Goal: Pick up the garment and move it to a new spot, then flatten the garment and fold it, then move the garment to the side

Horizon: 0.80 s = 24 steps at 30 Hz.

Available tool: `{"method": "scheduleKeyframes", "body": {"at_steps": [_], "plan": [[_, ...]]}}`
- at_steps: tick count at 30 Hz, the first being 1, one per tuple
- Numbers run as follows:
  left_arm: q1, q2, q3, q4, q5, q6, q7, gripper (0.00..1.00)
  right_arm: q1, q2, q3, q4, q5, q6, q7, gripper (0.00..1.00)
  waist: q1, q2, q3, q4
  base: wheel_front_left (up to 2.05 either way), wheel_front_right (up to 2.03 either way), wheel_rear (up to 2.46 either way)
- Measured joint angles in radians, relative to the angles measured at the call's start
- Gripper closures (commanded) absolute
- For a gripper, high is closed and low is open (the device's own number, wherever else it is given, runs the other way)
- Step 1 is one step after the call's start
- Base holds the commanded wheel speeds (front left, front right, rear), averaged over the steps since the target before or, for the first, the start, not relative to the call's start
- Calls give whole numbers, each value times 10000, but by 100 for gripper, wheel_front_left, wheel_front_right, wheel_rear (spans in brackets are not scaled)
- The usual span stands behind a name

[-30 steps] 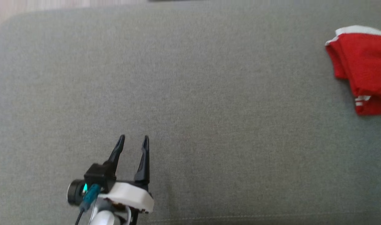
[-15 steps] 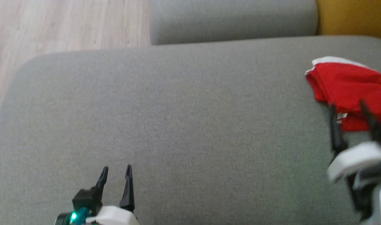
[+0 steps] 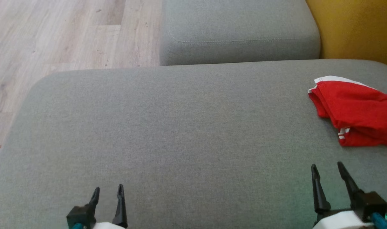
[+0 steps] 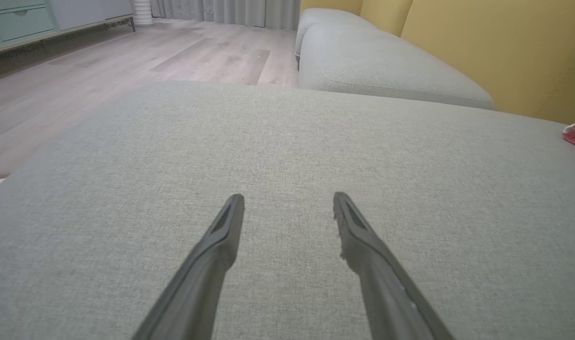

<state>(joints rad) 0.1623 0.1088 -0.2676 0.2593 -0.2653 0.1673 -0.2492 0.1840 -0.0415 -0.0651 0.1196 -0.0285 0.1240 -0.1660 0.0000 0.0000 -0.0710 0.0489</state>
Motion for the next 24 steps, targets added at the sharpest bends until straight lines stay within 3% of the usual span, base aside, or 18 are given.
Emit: {"method": "scheduleKeyframes", "body": {"at_steps": [24], "plan": [[3,-61,169,-228,263,-334,0,0,-90,0,194,1296,451,0,-748,0,0,0,31,17,0,0,0]]}}
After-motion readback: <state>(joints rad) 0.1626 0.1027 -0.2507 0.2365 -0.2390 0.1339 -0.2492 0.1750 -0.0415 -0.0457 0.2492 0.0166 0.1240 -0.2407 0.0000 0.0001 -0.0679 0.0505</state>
